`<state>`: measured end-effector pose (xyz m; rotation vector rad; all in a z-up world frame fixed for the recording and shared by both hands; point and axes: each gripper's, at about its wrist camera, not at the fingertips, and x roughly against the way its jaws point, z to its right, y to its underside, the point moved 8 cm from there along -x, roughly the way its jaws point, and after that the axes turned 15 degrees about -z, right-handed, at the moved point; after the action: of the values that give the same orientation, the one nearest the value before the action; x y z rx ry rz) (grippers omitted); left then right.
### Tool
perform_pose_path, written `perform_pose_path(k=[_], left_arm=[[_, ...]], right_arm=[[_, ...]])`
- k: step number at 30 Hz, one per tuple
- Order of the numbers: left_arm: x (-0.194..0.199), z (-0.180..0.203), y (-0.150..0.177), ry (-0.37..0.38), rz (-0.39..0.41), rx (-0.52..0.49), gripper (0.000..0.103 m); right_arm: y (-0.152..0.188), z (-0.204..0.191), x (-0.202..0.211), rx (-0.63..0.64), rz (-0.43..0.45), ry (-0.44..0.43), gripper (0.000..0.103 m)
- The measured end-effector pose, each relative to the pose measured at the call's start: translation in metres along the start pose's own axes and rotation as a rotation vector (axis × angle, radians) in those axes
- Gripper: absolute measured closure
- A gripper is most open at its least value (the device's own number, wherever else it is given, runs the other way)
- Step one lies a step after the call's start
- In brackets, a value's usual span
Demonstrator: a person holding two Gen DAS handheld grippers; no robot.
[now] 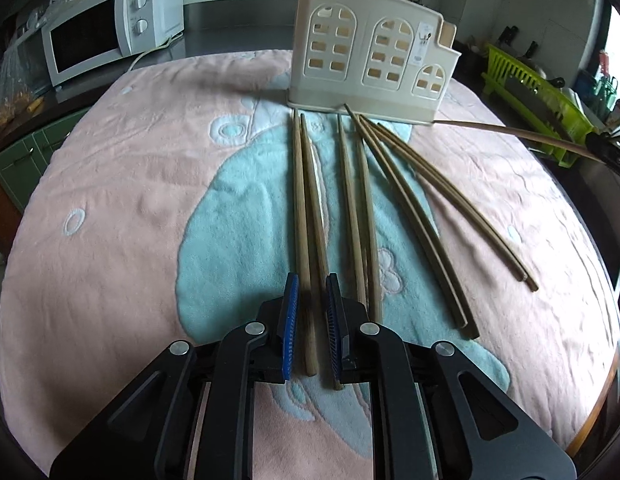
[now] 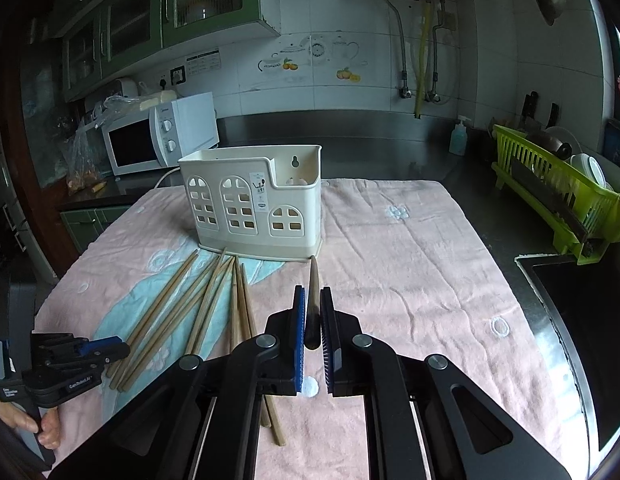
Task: Organize utensils
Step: 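Lift the chopstick with the right tool while the left tool closes on another chopstick, then carry both chopsticks to the white holder and open both tools to drop them in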
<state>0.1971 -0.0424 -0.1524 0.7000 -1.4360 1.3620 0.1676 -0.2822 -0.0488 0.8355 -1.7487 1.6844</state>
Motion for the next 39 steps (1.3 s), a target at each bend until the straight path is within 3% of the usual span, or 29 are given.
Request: perform_pose_path(k=[10,19,22,33,39], left_arm=[[-0.005,-0.012,-0.004,0.012,0.004,0.045,0.09],[-0.007,-0.001,-0.006,-0.104,0.012,0.005,0.09],[-0.005,-0.006,-0.009,-0.088,0.014,0.031,0.097],[0.042,-0.007,-0.027,0.018,0.128,0.021,0.098],[0.068,-0.005,-0.04,0.028,0.186,-0.001,0.098]], right_arm=[[0.0,-0.002,0.0,-0.001,0.005,-0.003,0.096],[-0.001,-0.002,0.0,-0.002,0.005,-0.003,0.095],[-0.003,-0.002,0.001,0.002,0.009,-0.005,0.095],[-0.019,-0.007,0.01,0.022,0.031,-0.022,0.096],[-0.034,-0.007,0.025,0.022,0.055,-0.06,0.096]])
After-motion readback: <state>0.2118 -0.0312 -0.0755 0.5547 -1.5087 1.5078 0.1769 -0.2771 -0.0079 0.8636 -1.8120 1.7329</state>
